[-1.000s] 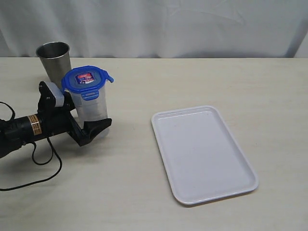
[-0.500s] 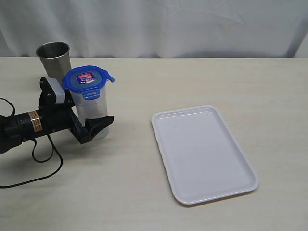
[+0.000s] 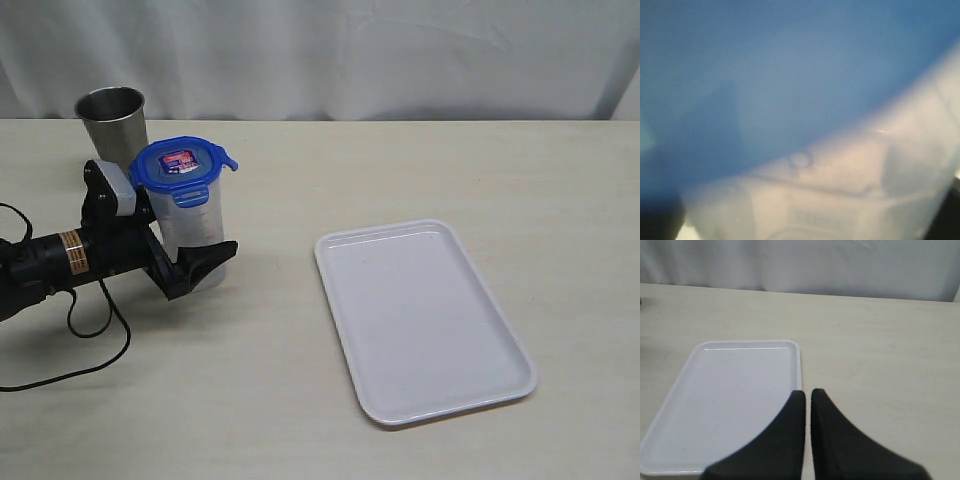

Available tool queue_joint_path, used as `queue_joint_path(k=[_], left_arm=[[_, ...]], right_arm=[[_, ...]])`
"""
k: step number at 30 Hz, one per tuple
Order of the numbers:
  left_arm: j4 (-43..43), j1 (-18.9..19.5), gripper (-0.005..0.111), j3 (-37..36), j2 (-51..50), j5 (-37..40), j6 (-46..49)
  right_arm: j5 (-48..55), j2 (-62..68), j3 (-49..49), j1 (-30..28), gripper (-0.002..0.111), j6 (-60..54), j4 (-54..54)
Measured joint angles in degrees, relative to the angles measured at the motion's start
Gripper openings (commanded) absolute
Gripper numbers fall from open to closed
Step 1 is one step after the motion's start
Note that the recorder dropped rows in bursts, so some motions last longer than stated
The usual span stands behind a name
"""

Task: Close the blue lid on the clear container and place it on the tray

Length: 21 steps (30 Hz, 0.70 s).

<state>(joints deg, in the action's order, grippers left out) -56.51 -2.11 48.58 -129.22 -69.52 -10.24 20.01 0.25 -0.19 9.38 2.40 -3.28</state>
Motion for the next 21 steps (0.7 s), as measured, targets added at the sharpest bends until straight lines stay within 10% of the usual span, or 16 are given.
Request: queue_joint_path(k=[10,21], left_arm=[[-1.2,0.0,0.000,0.0,0.0,0.0,-0.2],[-4.4,0.0,0.000,0.0,1.4,0.5,-8.9]], right_arm=[[0.0,0.0,0.0,0.0,0.004,0.0,0.0],[0.0,0.0,0.0,0.0,0.004,0.0,0.0]])
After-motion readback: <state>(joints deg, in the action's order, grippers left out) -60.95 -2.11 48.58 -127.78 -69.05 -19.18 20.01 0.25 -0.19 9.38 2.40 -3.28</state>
